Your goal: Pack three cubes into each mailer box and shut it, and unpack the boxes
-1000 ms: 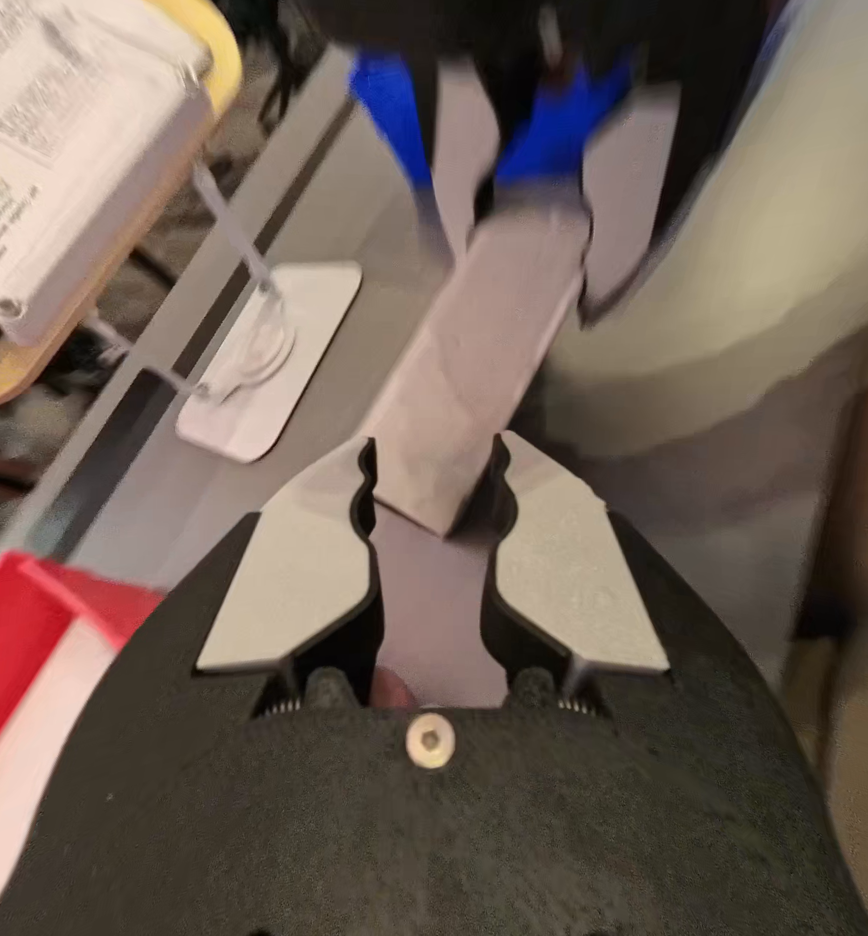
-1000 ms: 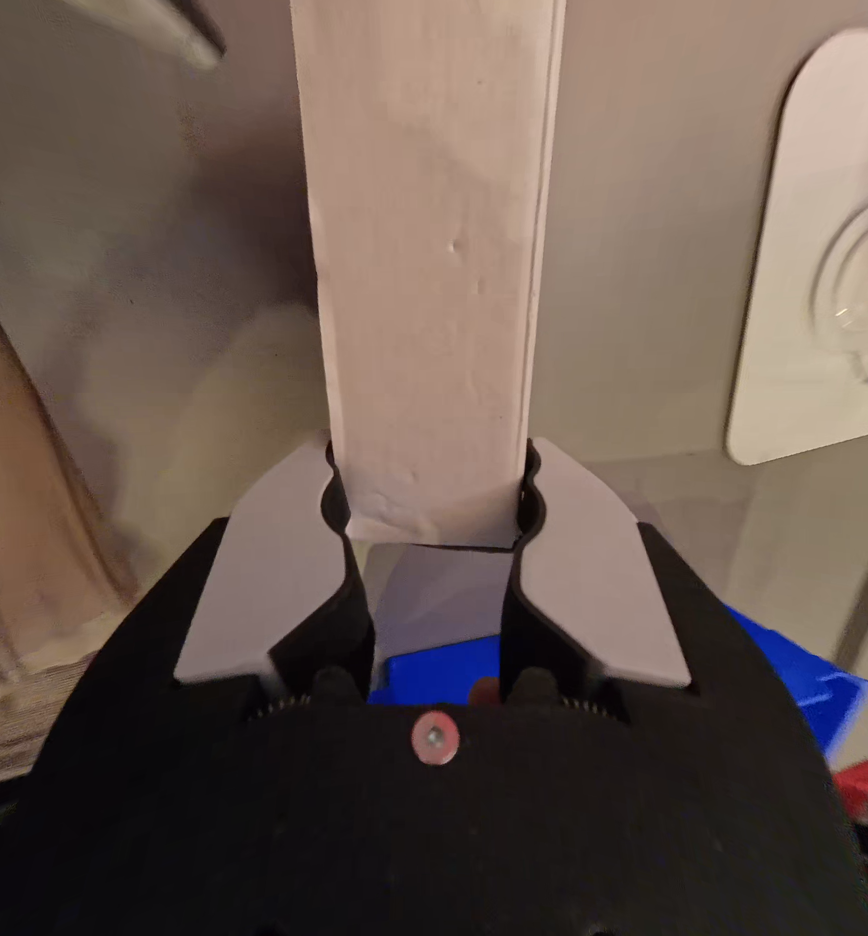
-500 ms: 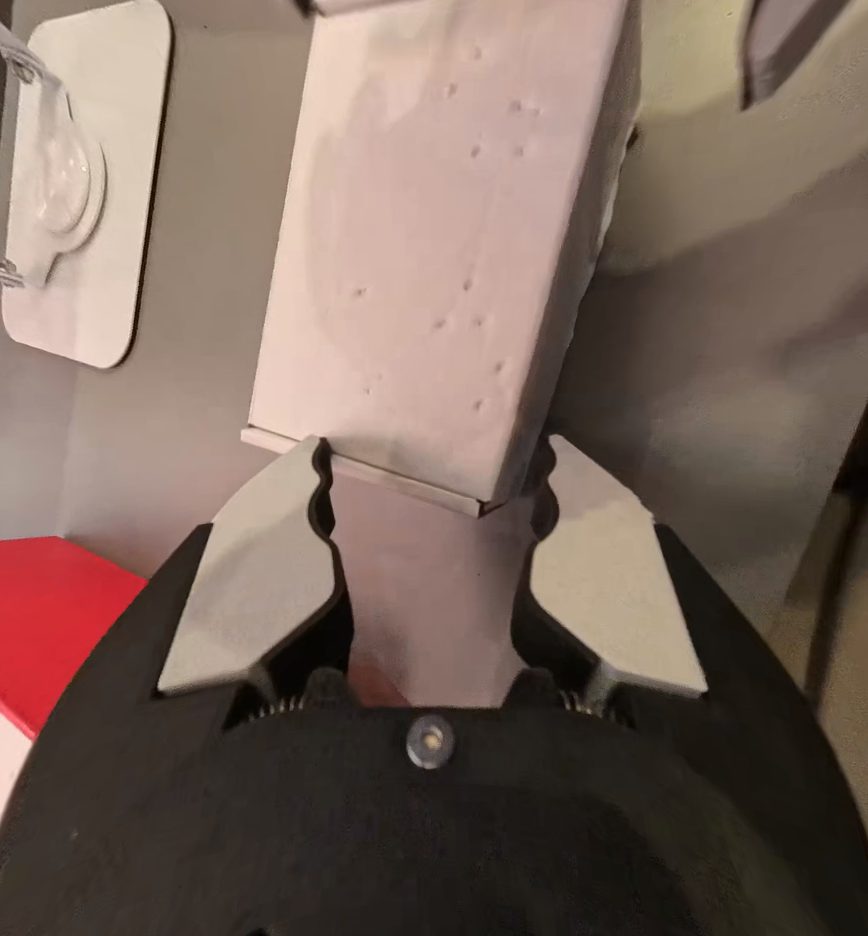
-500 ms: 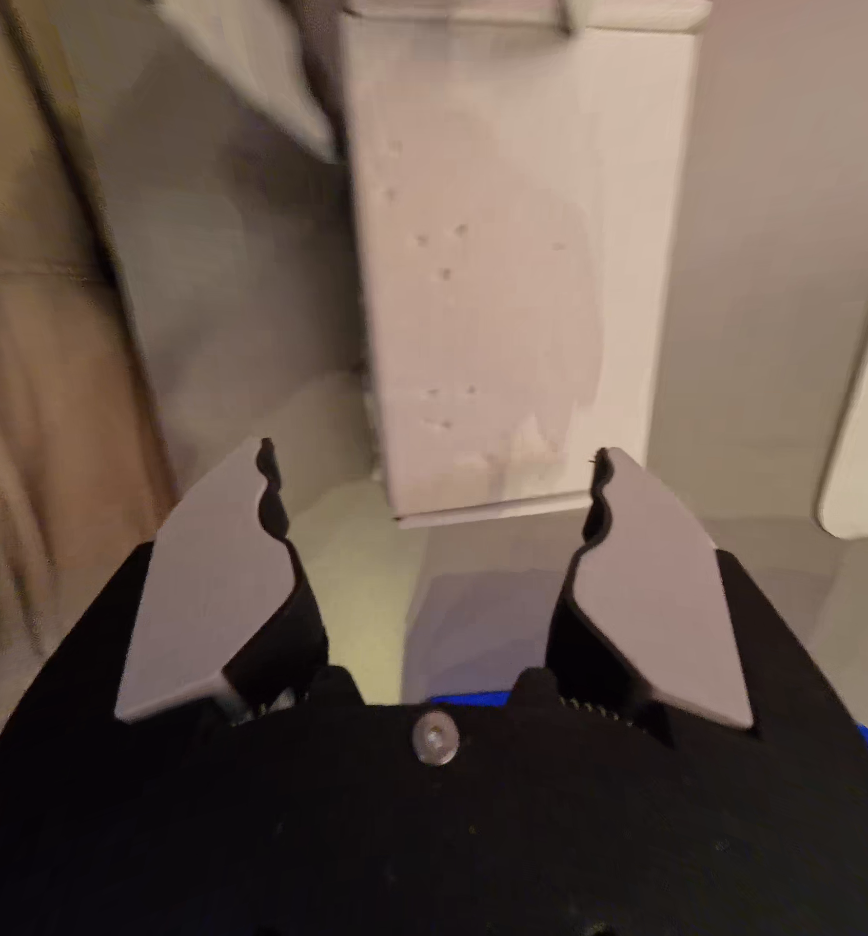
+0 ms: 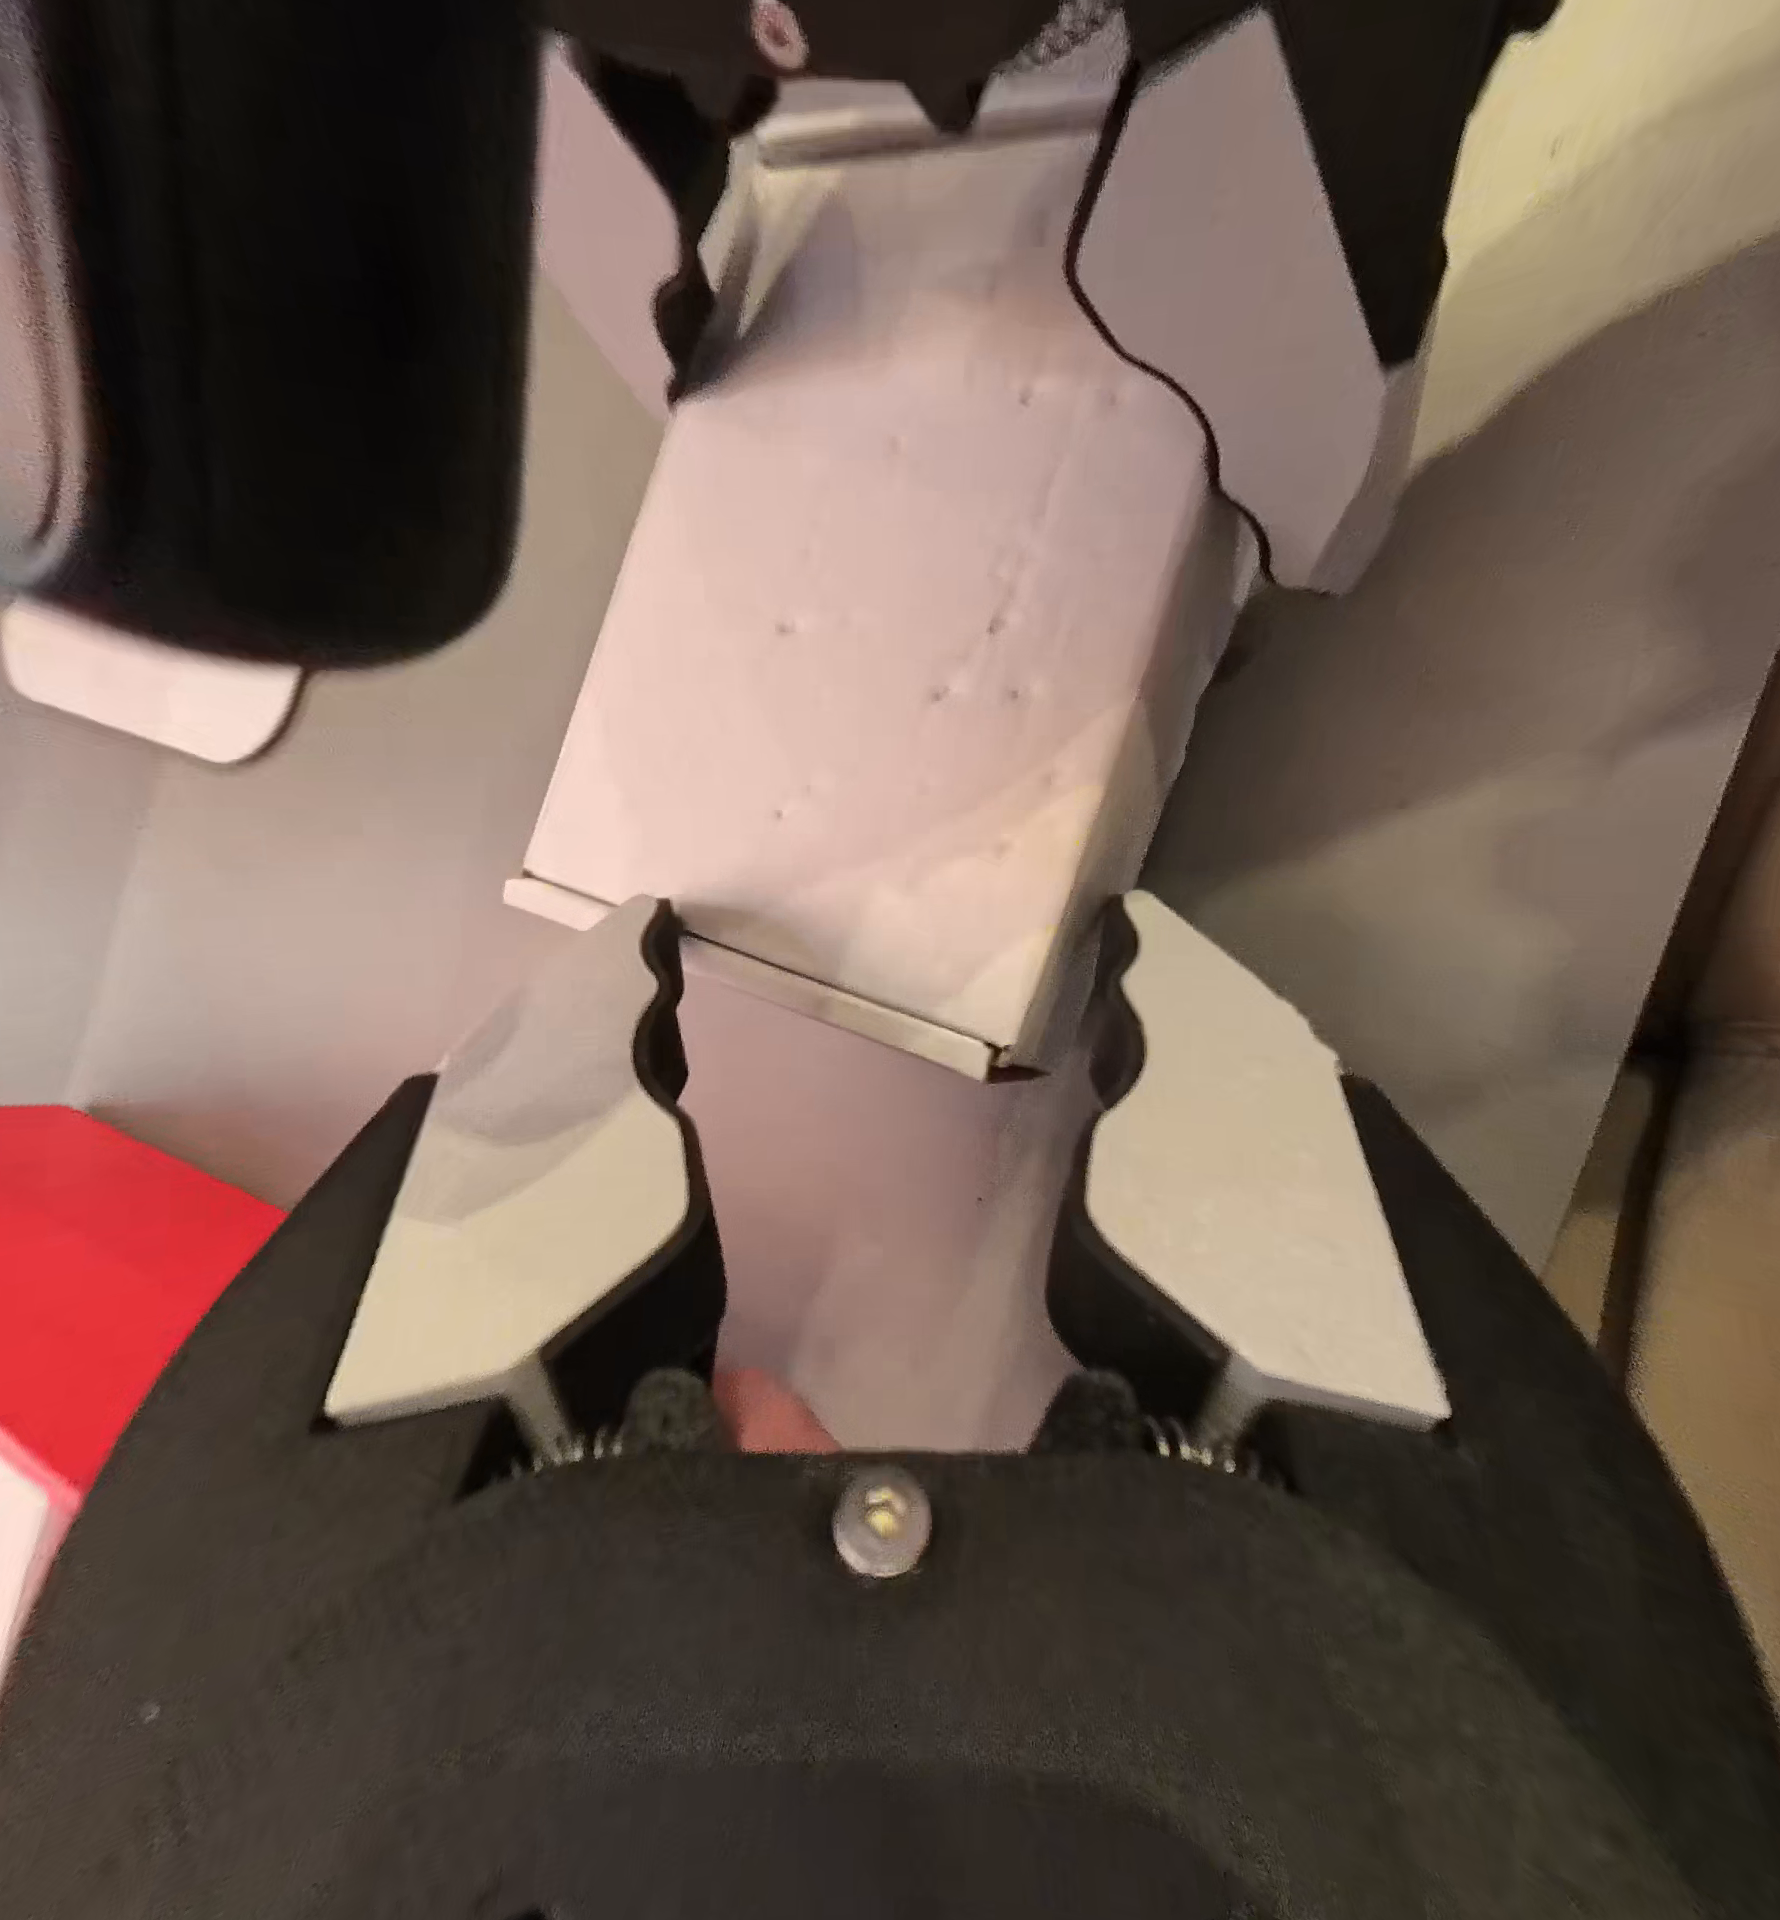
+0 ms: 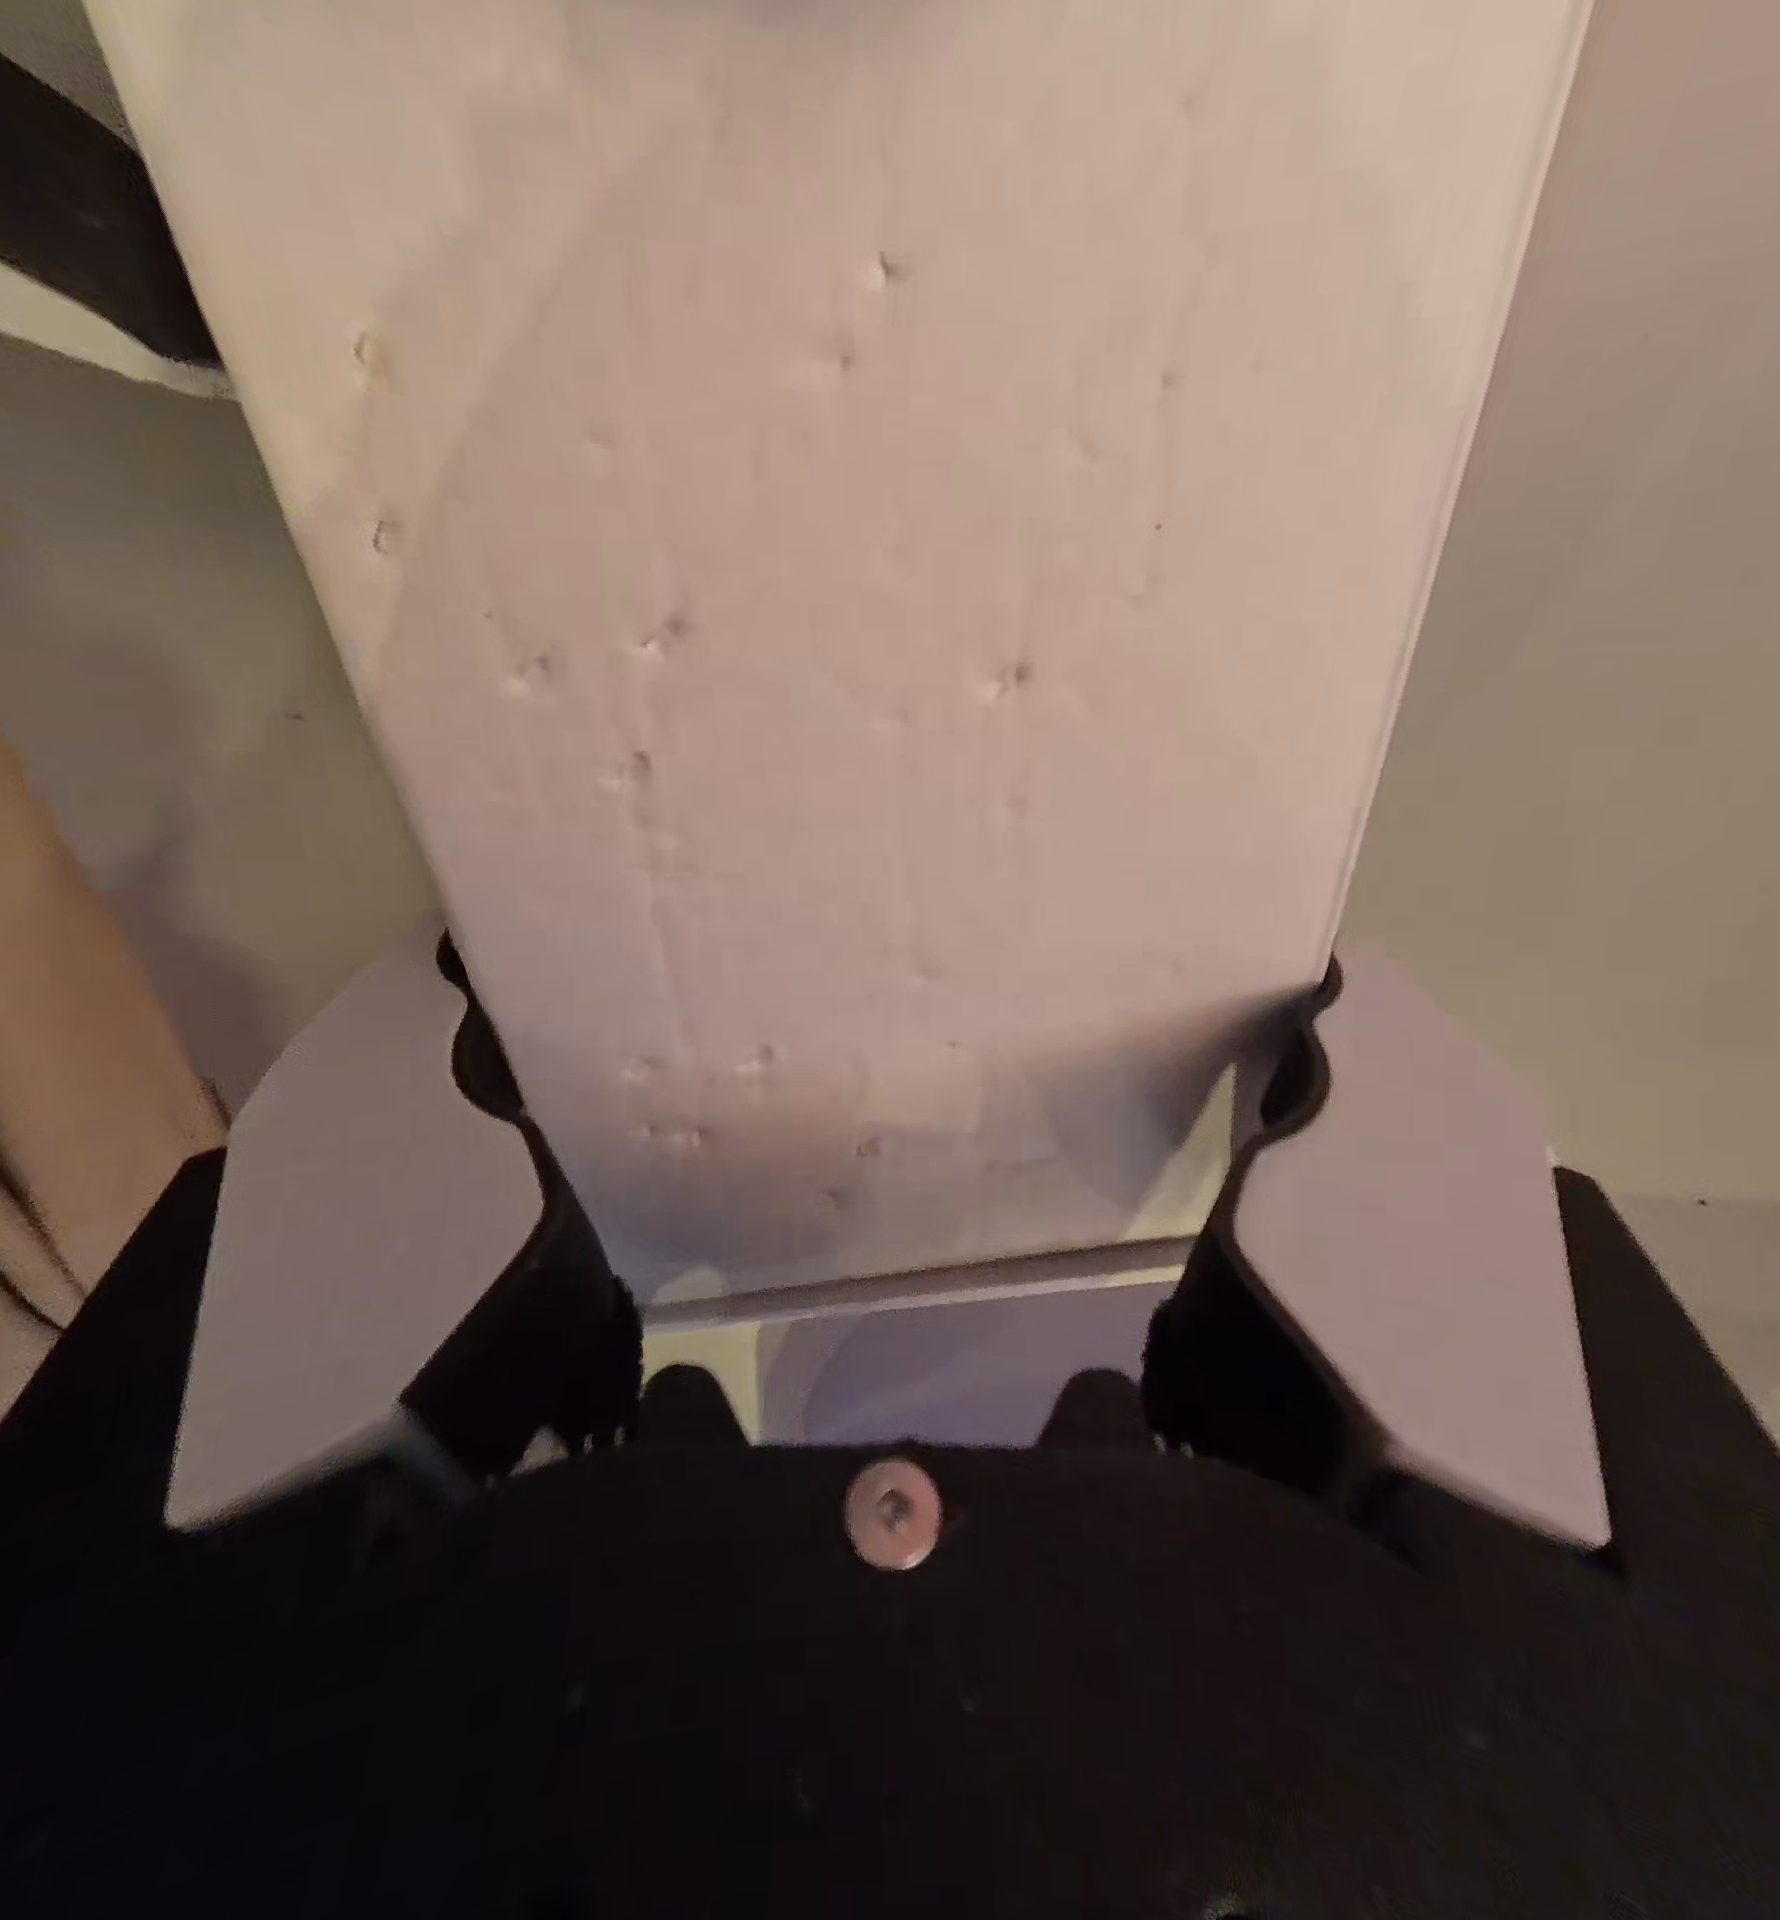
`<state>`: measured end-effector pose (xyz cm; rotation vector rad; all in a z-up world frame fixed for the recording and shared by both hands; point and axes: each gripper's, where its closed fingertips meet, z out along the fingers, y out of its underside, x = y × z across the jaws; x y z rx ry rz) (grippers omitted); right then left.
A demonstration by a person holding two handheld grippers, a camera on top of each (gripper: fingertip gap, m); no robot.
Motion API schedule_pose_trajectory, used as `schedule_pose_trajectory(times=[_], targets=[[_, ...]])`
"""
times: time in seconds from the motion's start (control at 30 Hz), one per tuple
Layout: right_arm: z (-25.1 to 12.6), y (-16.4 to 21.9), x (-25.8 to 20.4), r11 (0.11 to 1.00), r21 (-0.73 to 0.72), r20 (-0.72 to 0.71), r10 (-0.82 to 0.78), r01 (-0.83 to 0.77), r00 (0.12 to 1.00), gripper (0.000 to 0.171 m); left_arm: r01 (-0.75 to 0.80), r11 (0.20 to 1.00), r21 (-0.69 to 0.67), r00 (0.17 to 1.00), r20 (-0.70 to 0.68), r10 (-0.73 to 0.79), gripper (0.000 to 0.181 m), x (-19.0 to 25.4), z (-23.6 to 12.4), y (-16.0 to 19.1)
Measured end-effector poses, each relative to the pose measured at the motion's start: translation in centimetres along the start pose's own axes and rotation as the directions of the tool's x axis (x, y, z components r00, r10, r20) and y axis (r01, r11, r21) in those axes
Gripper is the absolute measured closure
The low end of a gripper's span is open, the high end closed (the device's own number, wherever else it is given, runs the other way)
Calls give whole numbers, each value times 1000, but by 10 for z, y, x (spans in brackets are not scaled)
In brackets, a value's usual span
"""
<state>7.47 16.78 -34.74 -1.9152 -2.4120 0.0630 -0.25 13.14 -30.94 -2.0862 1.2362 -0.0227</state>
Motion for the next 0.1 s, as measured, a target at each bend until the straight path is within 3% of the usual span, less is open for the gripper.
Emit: schedule_pose_trajectory(times=[0.1], targets=[[-18,0,2,999,49,-1,11,-11,1000,32,9,994,112,999,40,-14,104,-9,-15,-20]])
